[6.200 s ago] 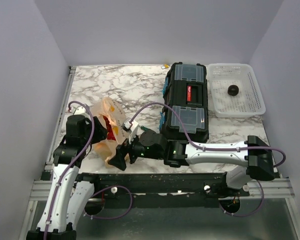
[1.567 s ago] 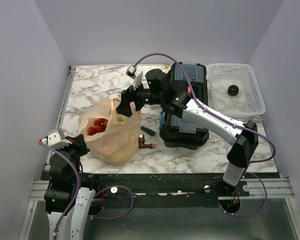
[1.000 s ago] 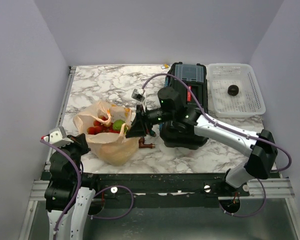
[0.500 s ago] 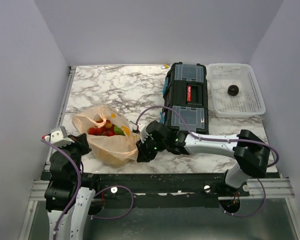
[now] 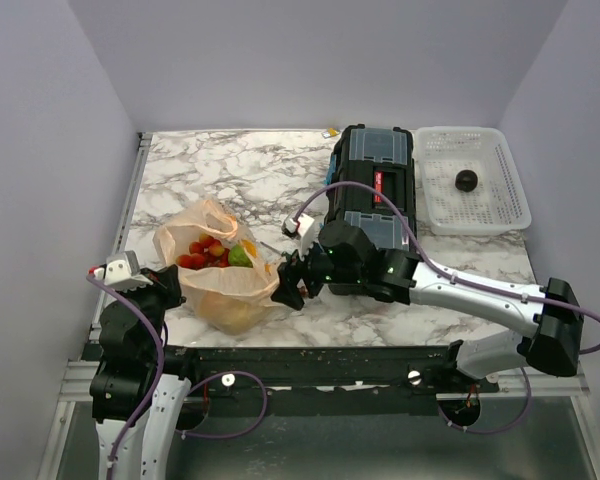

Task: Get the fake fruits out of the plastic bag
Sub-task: Adjust the plastic bag at the center of the board.

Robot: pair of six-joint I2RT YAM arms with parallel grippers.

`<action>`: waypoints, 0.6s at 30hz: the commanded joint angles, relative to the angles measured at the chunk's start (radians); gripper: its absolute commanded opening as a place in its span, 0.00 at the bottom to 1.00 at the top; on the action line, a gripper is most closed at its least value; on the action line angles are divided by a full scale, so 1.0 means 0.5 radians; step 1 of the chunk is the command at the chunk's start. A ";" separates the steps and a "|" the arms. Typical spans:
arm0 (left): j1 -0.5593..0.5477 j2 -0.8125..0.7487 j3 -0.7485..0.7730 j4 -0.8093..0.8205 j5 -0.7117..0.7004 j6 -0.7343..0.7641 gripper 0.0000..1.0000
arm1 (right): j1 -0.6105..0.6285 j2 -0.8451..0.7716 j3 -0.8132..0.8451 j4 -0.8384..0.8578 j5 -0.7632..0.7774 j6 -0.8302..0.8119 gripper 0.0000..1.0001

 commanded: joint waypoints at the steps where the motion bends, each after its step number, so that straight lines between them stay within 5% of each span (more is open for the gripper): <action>1: -0.003 0.006 -0.016 0.058 0.066 0.029 0.00 | 0.009 -0.045 0.222 -0.149 0.077 -0.022 0.82; 18: -0.001 -0.002 -0.017 0.051 0.051 0.029 0.00 | 0.007 0.112 0.604 0.095 -0.356 0.165 1.00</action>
